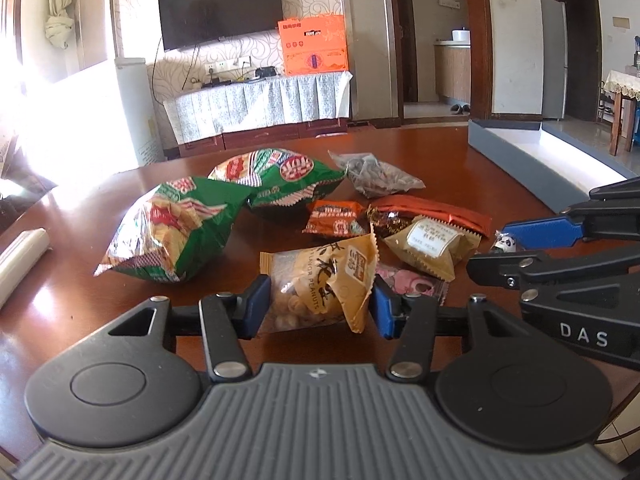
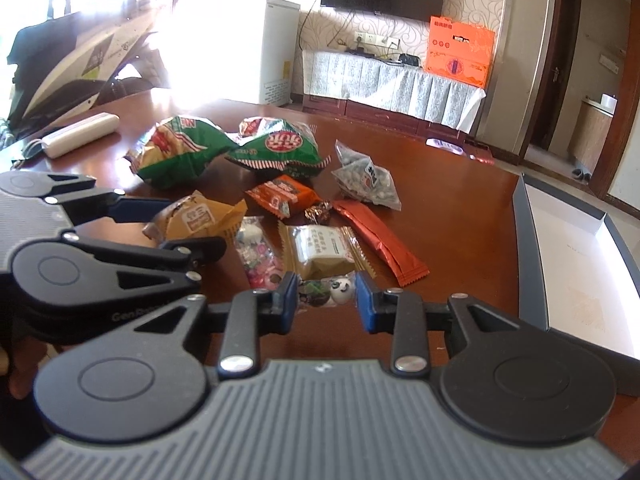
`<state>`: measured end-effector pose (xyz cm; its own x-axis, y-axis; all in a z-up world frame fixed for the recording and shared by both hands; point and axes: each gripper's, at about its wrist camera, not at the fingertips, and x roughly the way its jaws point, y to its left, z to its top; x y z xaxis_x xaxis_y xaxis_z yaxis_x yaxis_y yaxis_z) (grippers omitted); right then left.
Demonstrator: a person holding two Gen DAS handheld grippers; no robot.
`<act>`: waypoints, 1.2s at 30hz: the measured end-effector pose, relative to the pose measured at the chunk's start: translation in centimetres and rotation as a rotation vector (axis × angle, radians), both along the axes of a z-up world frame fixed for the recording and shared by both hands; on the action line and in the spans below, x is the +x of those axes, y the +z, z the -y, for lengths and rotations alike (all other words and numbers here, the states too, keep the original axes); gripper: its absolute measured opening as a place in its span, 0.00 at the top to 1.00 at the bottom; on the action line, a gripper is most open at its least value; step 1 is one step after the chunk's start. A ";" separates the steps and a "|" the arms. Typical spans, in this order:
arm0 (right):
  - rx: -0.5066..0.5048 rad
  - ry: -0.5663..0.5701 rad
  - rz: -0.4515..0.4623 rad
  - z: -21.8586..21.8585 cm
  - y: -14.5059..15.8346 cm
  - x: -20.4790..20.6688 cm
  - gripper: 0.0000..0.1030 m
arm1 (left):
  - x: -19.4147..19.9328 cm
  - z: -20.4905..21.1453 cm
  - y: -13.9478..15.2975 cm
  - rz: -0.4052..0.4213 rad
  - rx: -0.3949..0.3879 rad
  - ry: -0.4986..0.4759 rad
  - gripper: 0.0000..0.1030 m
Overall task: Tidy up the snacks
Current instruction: 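Carry the cookie bag in the left gripper over the white box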
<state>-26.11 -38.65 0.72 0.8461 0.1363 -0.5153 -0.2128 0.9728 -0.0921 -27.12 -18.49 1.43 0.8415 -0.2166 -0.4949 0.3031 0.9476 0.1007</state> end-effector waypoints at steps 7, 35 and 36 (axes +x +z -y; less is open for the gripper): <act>0.017 -0.007 0.024 0.6 0.7 -0.2 0.66 | -0.2 0.9 0.7 0.037 0.009 -0.023 0.43; 0.068 -0.239 0.142 8.2 3.1 -1.1 0.66 | 3.1 10.4 3.9 0.113 -0.019 -0.216 0.44; 0.071 -0.250 0.144 8.5 3.2 -1.1 0.66 | 3.2 10.8 3.9 0.114 -0.019 -0.222 0.44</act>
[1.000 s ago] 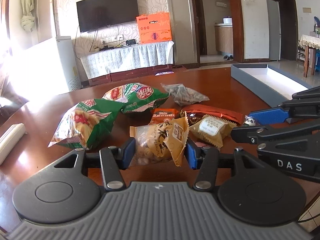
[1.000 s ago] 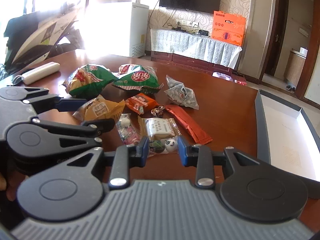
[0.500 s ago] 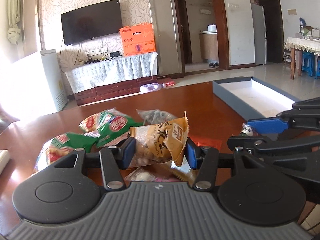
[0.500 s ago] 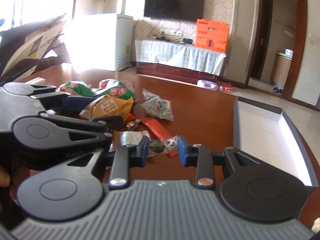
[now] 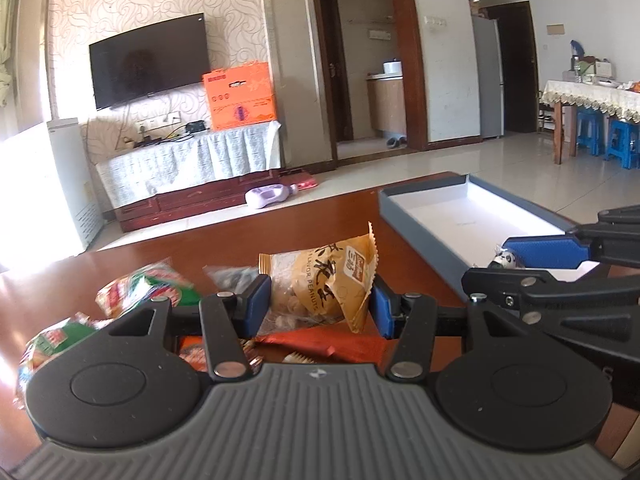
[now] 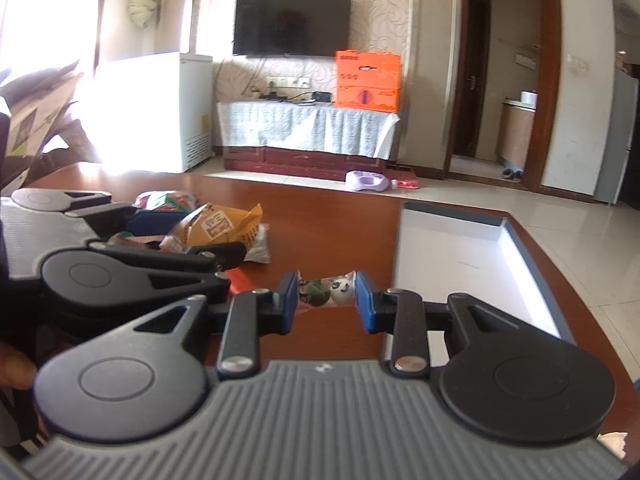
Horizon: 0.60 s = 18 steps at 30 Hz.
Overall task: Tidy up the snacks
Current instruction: 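Carry the cookie bag in the left gripper over the white box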
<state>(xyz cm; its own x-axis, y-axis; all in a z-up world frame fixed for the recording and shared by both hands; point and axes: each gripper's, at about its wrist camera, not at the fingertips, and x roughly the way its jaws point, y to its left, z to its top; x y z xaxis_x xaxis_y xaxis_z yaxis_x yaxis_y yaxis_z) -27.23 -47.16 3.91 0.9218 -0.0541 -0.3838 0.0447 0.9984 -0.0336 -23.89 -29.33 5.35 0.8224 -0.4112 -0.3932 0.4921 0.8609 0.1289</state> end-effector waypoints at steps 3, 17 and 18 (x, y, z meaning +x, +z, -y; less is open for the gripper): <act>0.014 -0.035 0.008 1.1 0.0 -0.2 0.66 | 0.5 1.4 0.2 -0.003 -0.004 -0.021 0.44; 0.019 -0.223 0.034 6.2 -0.5 0.1 0.66 | 2.7 9.6 -0.4 -0.008 -0.005 -0.120 0.43; 0.017 -0.233 0.033 6.7 -0.5 0.2 0.66 | 2.9 10.3 -0.6 -0.012 -0.005 -0.127 0.43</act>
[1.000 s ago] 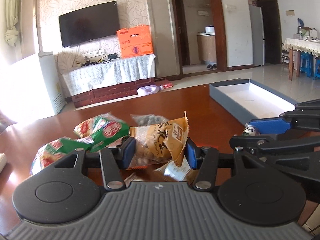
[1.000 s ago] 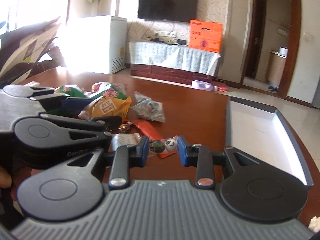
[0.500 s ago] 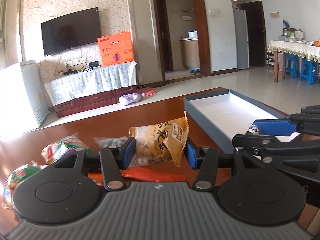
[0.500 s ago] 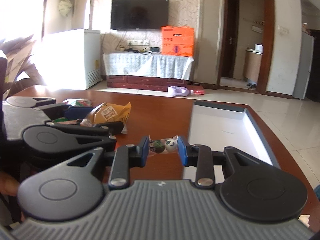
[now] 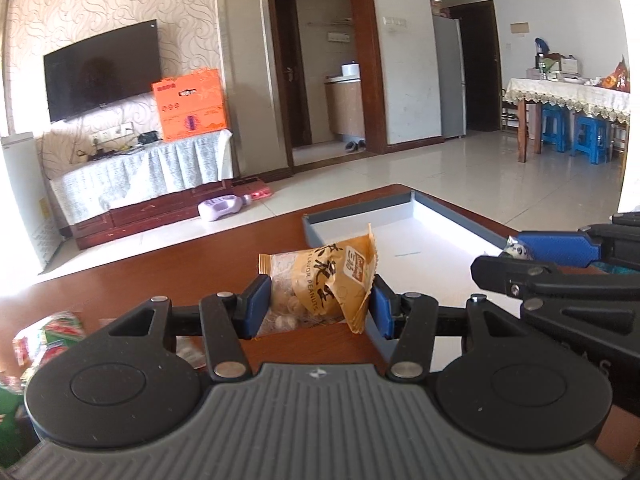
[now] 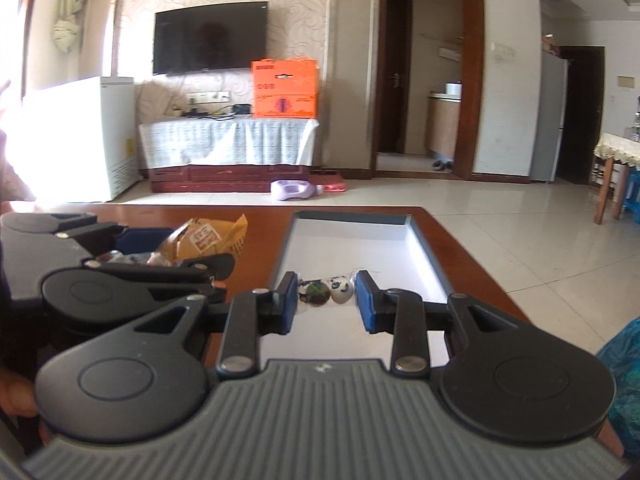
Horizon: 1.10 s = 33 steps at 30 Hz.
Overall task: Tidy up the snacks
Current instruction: 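Carry the cookie bag in the left gripper over the white box, then open the left gripper to drop the cookie bag into the box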
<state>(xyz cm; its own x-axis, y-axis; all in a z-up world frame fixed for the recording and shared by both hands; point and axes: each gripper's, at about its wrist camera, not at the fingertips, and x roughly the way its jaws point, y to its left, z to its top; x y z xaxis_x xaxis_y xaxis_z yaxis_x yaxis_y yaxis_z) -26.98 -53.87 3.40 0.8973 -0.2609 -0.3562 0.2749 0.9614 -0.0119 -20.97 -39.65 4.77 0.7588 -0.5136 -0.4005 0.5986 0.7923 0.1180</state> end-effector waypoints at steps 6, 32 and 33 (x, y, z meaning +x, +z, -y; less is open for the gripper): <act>0.008 -0.058 -0.018 2.7 -0.6 0.9 0.66 | 1.5 3.6 -1.1 -0.012 0.006 -0.040 0.43; 0.065 -0.103 -0.120 5.1 -3.0 3.0 0.66 | 7.1 10.4 -3.7 -0.051 -0.007 -0.101 0.43; 0.065 -0.101 -0.128 5.0 -3.1 3.2 0.66 | 7.2 10.2 -3.7 -0.049 -0.006 -0.100 0.43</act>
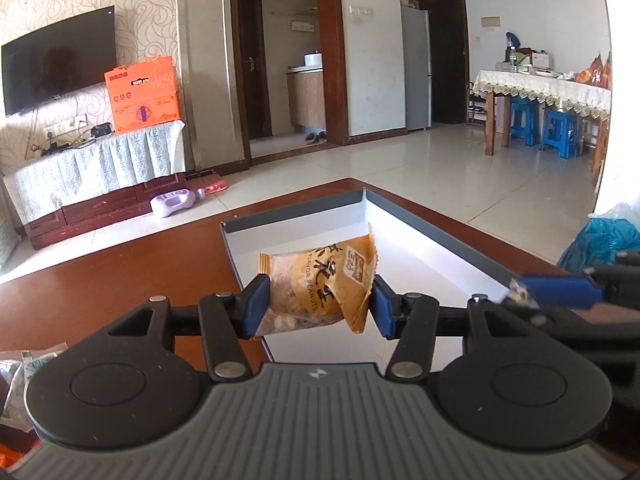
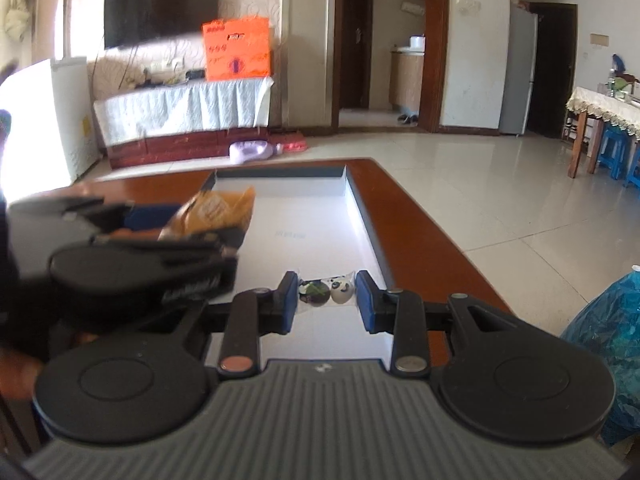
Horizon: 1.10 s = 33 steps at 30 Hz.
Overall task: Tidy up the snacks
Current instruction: 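Open the left gripper to drop the cookie bag into the box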
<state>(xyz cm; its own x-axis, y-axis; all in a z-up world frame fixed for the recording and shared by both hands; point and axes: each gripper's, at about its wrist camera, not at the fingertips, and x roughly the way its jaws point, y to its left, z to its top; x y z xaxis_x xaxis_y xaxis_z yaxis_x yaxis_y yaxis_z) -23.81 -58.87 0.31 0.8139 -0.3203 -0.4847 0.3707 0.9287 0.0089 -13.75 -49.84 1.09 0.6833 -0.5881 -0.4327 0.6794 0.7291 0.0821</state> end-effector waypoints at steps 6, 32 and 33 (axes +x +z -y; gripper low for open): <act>-0.014 0.014 -0.028 -0.5 -0.6 -0.1 0.66 | 0.7 0.1 0.2 -0.011 -0.012 0.003 0.42; -0.084 0.035 -0.015 -2.3 -0.4 0.1 0.42 | -1.8 -0.4 1.1 0.023 -0.018 -0.011 0.14; -0.091 0.032 -0.011 -2.4 -0.3 0.1 0.39 | -1.9 -0.5 1.2 0.022 -0.019 -0.008 0.14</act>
<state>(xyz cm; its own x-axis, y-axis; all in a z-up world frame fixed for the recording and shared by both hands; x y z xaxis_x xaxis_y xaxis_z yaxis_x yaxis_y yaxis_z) -23.73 -56.48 -0.02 0.8194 -0.3369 -0.4638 0.3402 0.9370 -0.0796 -15.64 -49.30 2.26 0.6879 -0.6016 -0.4061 0.6834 0.7252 0.0834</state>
